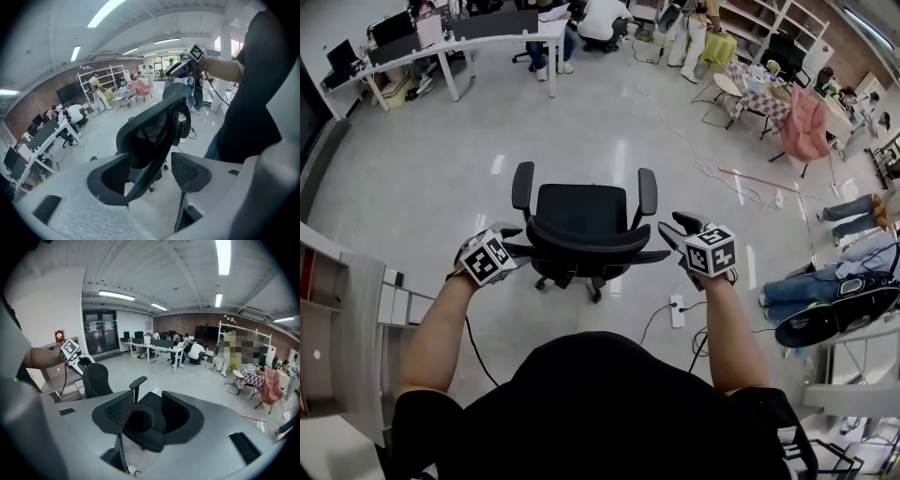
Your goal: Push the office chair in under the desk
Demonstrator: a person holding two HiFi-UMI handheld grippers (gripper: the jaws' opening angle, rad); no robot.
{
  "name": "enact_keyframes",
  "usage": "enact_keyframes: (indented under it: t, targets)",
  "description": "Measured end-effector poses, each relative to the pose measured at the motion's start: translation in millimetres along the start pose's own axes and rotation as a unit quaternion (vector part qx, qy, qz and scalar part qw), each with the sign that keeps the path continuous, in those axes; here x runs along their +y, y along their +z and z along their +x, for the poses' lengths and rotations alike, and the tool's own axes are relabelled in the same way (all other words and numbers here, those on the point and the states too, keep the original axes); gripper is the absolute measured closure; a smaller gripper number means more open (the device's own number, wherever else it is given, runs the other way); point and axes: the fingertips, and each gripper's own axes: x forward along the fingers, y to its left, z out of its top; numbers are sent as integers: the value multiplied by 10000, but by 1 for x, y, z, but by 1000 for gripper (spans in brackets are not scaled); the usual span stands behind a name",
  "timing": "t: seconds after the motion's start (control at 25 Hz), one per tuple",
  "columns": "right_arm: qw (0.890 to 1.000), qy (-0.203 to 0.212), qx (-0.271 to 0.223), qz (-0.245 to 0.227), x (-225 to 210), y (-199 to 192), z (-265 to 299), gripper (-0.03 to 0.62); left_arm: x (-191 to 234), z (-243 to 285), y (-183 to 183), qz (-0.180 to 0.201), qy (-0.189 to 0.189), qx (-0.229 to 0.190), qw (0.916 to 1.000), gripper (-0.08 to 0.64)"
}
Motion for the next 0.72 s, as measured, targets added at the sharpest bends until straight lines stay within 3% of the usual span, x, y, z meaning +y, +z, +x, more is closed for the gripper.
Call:
enact_keyframes:
  t: [0.32,0.72]
  targets:
    - [9986,283,410,190,-6,-32,6,377,2,26,-29,298,-59,556,9980,232]
    - [9874,916,1276,181,8,-99,34,325,-1,59,-68,733,-41,1394,9875,215]
